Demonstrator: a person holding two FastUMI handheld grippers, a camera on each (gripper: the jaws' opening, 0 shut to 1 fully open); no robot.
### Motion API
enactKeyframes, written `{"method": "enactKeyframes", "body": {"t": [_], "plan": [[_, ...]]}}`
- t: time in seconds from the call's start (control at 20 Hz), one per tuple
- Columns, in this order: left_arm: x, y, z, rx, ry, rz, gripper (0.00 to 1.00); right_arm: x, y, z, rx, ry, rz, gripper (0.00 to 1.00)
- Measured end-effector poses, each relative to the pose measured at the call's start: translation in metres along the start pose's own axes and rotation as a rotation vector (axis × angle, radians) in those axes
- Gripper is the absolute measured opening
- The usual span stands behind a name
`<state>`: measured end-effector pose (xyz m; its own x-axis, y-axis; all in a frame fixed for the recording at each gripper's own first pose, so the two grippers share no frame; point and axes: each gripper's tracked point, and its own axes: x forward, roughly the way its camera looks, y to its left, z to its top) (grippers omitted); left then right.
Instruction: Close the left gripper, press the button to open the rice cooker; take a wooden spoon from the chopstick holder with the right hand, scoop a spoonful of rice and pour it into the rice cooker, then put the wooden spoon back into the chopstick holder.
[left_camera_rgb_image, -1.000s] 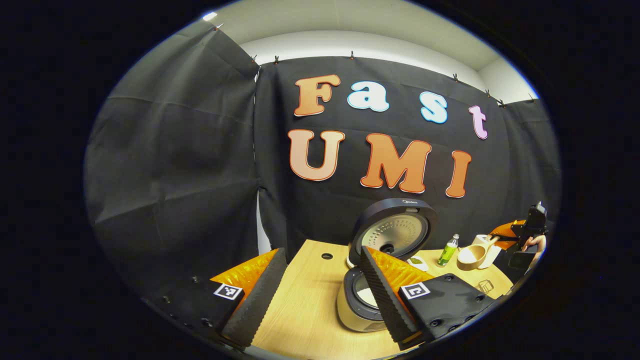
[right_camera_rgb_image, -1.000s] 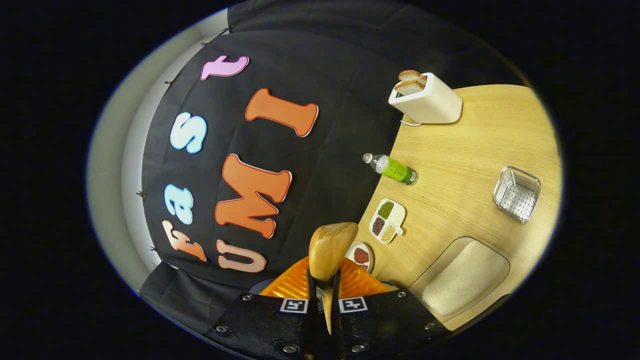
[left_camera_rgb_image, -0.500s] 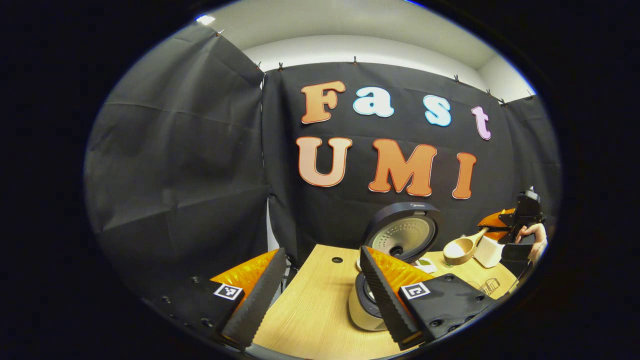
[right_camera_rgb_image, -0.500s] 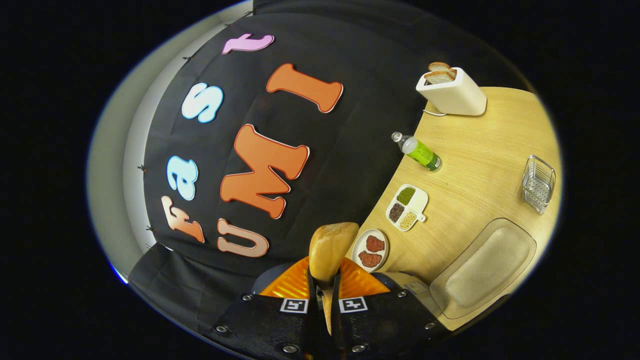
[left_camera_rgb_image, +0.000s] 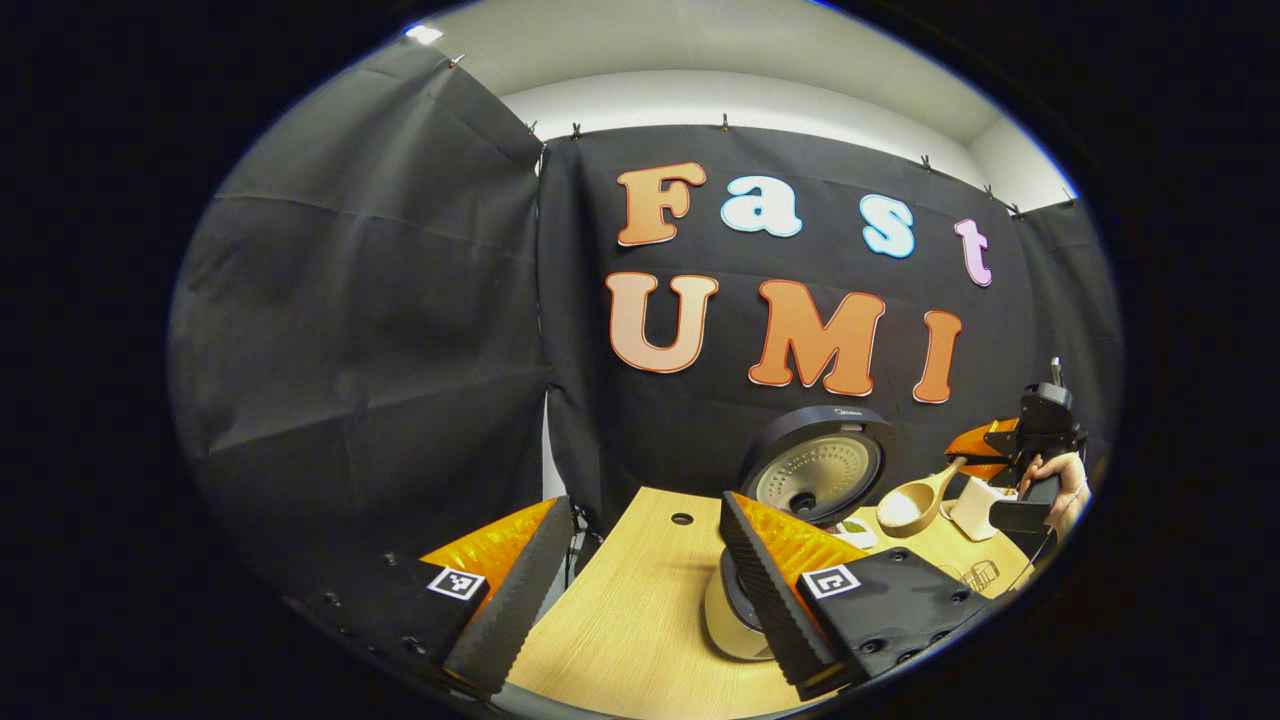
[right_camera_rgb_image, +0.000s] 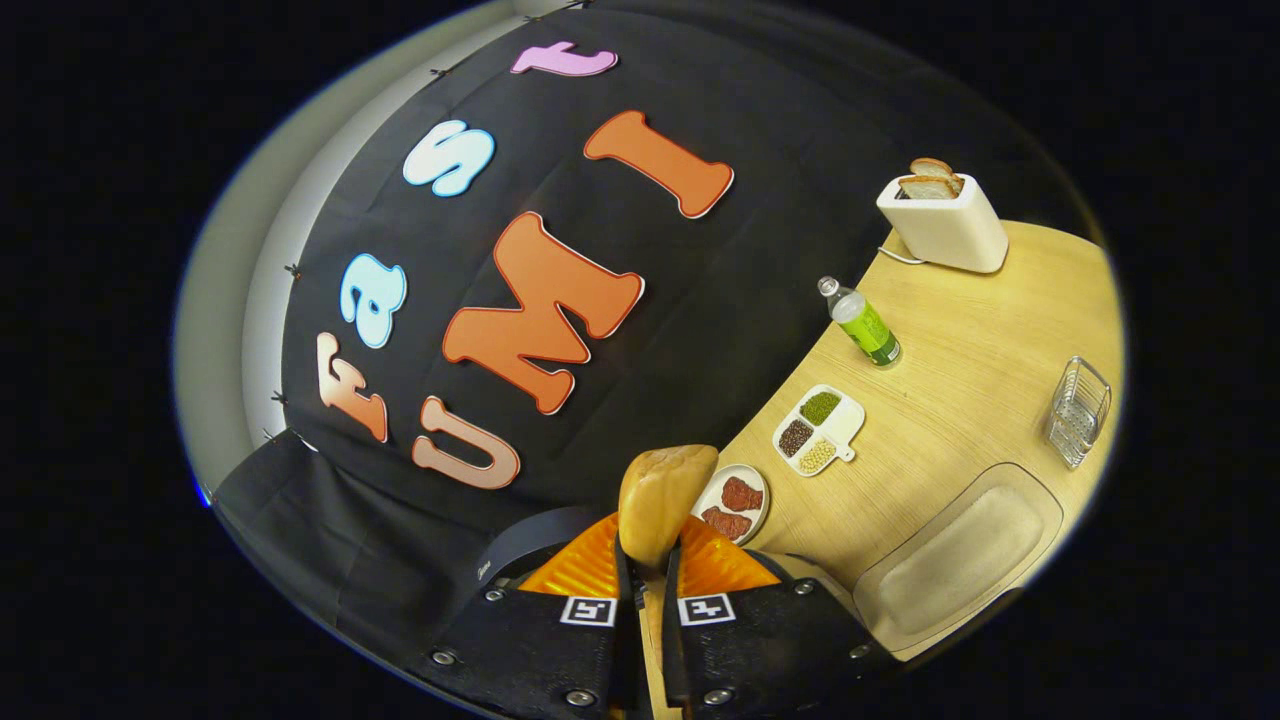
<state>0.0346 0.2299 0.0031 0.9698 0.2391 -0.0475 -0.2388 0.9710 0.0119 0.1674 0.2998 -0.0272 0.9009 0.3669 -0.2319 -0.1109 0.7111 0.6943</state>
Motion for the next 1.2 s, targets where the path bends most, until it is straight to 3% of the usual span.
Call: {"method": "enactKeyframes", "body": {"t": [1.2], "plan": [[0.000,0.007,-0.005,0.009,0.010,0.013,0.97,0.005,0.031,0.001,-0.288,-0.076,0.006,0.08]]}}
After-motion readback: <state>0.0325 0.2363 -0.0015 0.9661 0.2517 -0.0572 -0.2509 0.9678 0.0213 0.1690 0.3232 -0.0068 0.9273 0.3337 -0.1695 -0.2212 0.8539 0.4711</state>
